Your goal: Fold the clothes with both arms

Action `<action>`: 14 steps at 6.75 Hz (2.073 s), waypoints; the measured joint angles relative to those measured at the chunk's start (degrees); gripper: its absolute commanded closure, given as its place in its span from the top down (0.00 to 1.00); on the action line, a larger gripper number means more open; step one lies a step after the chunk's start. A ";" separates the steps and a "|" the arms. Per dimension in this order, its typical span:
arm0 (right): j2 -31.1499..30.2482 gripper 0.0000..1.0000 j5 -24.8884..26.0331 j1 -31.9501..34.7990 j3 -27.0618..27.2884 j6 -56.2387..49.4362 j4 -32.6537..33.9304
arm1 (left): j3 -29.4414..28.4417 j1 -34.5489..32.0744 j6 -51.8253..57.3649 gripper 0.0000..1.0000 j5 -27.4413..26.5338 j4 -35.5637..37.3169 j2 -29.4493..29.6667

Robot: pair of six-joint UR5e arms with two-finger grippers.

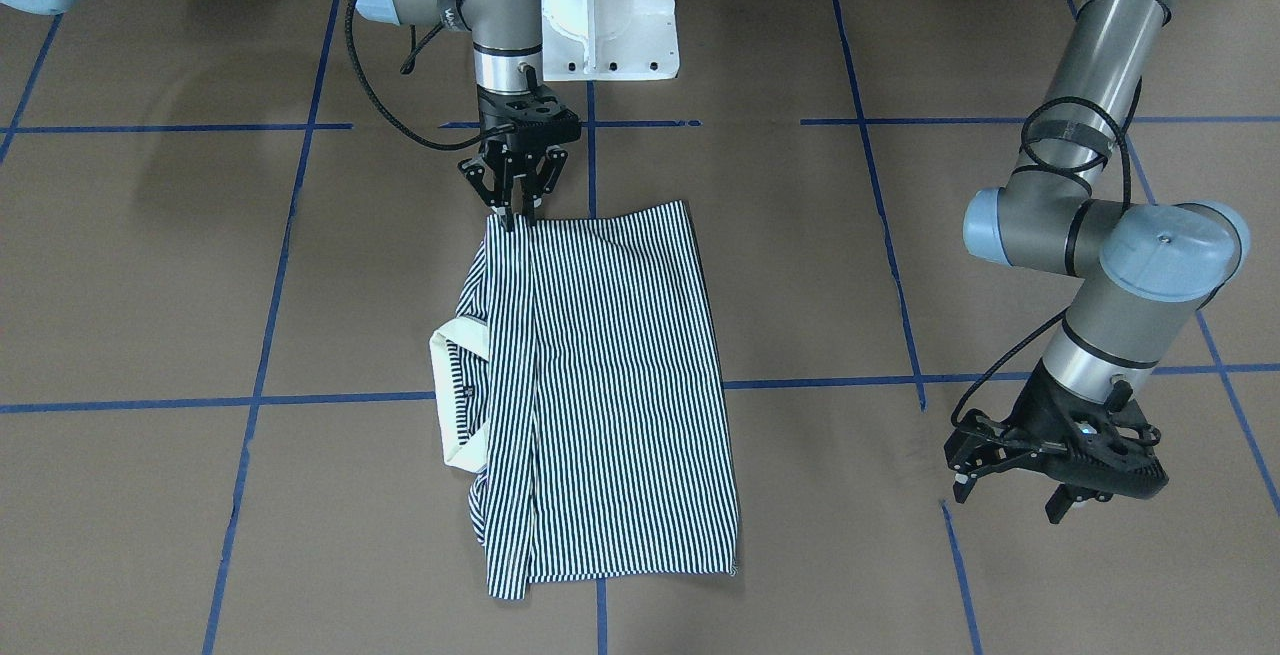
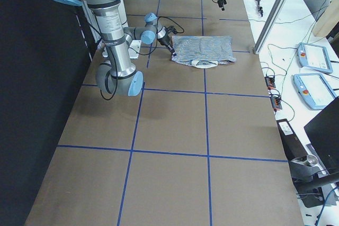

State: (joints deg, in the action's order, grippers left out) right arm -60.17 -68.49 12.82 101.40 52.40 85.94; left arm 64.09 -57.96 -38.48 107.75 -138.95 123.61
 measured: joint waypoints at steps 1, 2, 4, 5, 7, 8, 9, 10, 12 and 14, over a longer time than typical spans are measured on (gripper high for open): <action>0.02 0.00 0.02 0.51 0.38 -0.01 -0.07 | 0.02 0.02 -0.07 1.00 0.00 0.00 -0.02; 0.03 0.00 -0.02 1.21 1.35 -0.02 -0.10 | 0.01 0.11 -0.09 1.00 0.00 0.00 -0.03; -3.21 0.00 -0.03 2.27 4.64 0.43 -0.20 | -0.02 0.28 -0.13 1.00 0.00 0.00 -0.04; -6.21 0.00 0.08 2.38 5.79 1.87 -0.34 | -0.02 0.40 -0.19 1.00 0.00 0.00 -0.04; -10.26 0.00 0.13 2.10 6.88 7.08 -0.33 | -0.02 0.53 -0.25 1.00 0.00 0.06 -0.04; -11.13 0.00 0.10 1.72 7.01 9.16 -0.28 | -0.05 0.56 -0.22 1.00 -0.02 0.08 -0.03; -11.53 0.15 0.06 1.52 7.03 10.30 -0.26 | -0.08 0.56 -0.20 1.00 -0.04 0.08 -0.04; -11.66 0.28 0.01 1.46 7.14 10.70 -0.27 | -0.09 0.57 -0.21 1.00 -0.02 0.09 -0.04; -11.44 0.45 -1.02 1.61 9.01 11.50 -0.33 | -0.09 0.57 -0.23 1.00 0.00 0.09 -0.03; -8.91 1.00 -4.40 4.13 10.16 16.73 -0.52 | 0.03 0.57 -0.27 1.00 0.00 0.09 -0.03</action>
State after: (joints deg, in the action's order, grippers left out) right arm -69.09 -72.90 16.95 111.56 69.13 85.42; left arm 64.12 -57.39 -38.75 107.75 -138.87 123.57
